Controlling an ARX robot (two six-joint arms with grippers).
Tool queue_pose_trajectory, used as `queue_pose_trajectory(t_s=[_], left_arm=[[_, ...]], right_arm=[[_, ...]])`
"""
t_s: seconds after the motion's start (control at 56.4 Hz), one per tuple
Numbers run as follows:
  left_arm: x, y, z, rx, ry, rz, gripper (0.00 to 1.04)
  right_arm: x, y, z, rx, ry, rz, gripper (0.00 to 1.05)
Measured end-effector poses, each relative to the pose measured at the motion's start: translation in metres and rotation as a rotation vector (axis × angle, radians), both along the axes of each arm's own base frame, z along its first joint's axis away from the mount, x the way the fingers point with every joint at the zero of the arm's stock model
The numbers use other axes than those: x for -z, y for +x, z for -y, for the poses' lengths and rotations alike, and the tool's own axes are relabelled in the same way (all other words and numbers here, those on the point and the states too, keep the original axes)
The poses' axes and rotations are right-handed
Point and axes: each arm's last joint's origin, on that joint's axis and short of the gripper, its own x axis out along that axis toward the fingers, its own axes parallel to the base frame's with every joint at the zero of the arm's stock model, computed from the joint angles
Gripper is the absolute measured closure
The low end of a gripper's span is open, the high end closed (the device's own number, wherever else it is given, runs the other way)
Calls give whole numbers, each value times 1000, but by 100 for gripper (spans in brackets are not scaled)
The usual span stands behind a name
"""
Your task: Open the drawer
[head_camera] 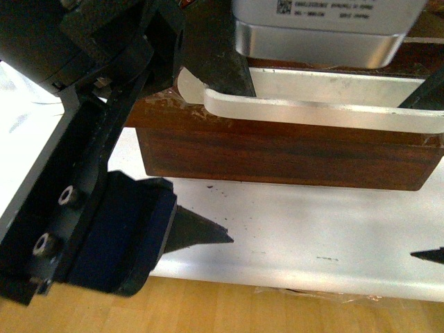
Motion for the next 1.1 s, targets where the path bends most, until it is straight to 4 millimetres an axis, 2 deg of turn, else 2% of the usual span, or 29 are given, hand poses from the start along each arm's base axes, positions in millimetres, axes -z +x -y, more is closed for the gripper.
queue_pose_trajectory(t_s=[0.266,0.373,0.461,0.568,0.674,0.905,1.047,1.1], left_arm=[[0,-7,-2,-1,-30,27,6],[-3,-8,-4,-37,-119,37,6],[-16,-5,-7,-79,-266,84,6],[-36,-9,-22,-164,-447,122,6],[-40,-13,-32,-236,-527,155,6],[-41,-25,-67,-590,-772,433,6],[-22,-52,-104,-897,-919,499,6],[-9,-66,-127,-1083,-988,484,6]], right_arm=[[0,-6,2,-5,43,4,9],[-3,-7,6,4,111,23,9],[-10,-7,10,25,177,61,9],[-27,-11,23,90,295,118,9],[-32,-15,34,154,347,184,9],[-32,-37,62,356,528,345,9],[-16,-60,78,506,663,411,9],[-5,-74,84,569,738,424,9]])
